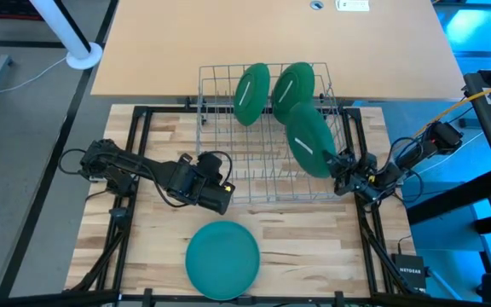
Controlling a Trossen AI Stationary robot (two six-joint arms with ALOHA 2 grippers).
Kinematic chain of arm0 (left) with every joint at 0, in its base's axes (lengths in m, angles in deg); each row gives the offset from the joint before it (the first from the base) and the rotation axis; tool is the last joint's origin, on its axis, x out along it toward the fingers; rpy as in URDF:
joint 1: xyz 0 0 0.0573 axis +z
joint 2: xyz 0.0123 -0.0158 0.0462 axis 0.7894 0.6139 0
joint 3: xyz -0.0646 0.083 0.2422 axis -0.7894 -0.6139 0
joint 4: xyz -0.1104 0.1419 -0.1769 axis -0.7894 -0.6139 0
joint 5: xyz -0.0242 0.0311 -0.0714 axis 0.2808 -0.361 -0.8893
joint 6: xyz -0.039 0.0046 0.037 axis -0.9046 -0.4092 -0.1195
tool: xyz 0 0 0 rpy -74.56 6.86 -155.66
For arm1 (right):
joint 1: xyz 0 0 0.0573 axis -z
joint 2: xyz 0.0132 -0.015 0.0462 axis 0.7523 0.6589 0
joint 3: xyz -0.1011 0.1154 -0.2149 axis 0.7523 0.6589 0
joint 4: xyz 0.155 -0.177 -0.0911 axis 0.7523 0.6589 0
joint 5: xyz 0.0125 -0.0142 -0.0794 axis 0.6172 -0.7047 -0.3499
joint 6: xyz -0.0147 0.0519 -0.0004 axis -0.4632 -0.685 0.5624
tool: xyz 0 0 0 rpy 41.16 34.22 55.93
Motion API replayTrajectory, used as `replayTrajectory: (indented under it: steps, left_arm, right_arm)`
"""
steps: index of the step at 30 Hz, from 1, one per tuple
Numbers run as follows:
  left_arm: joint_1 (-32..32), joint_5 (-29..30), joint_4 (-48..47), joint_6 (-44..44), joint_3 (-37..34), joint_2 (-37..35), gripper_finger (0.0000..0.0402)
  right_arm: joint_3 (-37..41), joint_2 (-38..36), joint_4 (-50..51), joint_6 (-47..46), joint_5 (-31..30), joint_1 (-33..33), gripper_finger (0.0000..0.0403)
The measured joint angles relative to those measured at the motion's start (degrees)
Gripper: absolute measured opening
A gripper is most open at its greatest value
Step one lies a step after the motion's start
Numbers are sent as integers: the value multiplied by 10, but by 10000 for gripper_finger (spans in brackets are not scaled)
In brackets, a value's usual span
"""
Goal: Sort dishes
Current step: Put the green plate in the dish rack
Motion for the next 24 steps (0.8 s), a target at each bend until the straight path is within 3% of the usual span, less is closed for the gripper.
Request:
replayTrajectory:
  steps: [6,10,16,20,24]
  left_arm:
    - [-1,2,1,0,0,0,59]
    - [-1,28,36,12,0,2,59]
    - [10,124,254,180,0,33,59]
    - [44,132,418,332,0,61,59]
    - [90,134,512,417,0,88,58]
  right_arm:
    - [-67,1,-1,102,30,-4,14]
    - [-87,4,13,167,-3,-38,14]
    - [-90,22,11,190,-58,-65,14]
    - [-90,44,12,183,-62,-64,14]
    - [-90,62,8,154,-79,-64,14]
